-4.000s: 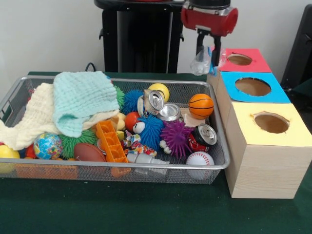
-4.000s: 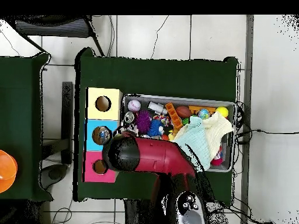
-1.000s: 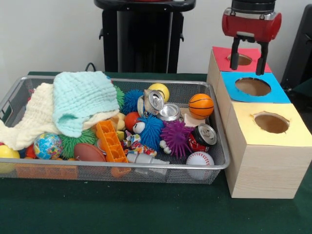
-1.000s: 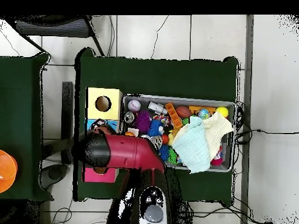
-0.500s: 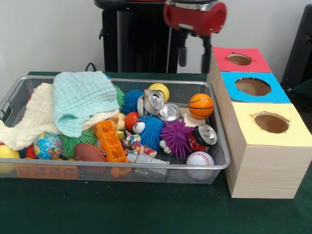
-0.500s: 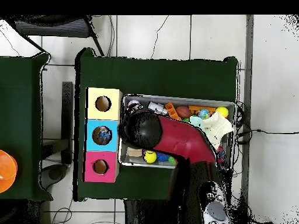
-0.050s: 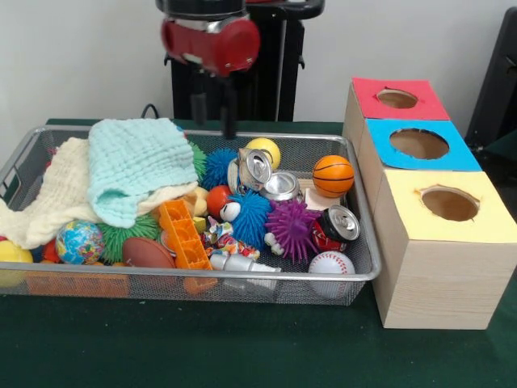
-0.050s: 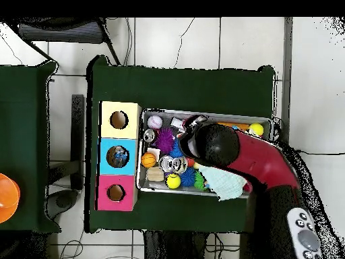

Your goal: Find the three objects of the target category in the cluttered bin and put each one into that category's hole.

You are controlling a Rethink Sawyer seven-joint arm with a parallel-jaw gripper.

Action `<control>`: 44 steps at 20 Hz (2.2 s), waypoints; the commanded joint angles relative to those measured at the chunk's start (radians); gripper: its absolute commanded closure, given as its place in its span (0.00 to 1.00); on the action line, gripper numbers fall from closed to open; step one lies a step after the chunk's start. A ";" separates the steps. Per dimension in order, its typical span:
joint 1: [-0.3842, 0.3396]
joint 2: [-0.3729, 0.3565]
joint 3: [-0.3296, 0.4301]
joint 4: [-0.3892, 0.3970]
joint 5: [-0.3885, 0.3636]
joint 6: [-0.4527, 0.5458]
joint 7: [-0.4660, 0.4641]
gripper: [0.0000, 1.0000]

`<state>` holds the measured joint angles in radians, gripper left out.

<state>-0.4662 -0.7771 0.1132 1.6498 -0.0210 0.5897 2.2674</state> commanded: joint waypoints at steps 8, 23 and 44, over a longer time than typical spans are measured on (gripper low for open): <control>-0.182 0.251 0.231 -0.064 -0.266 -0.070 -0.335 0.00; -0.199 0.255 0.149 -0.201 -0.482 0.154 -0.334 0.00; -0.261 0.404 0.159 -0.203 -0.570 0.216 -0.252 0.00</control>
<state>-0.6809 -0.5215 0.2237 1.4416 -0.5284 0.8591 2.2110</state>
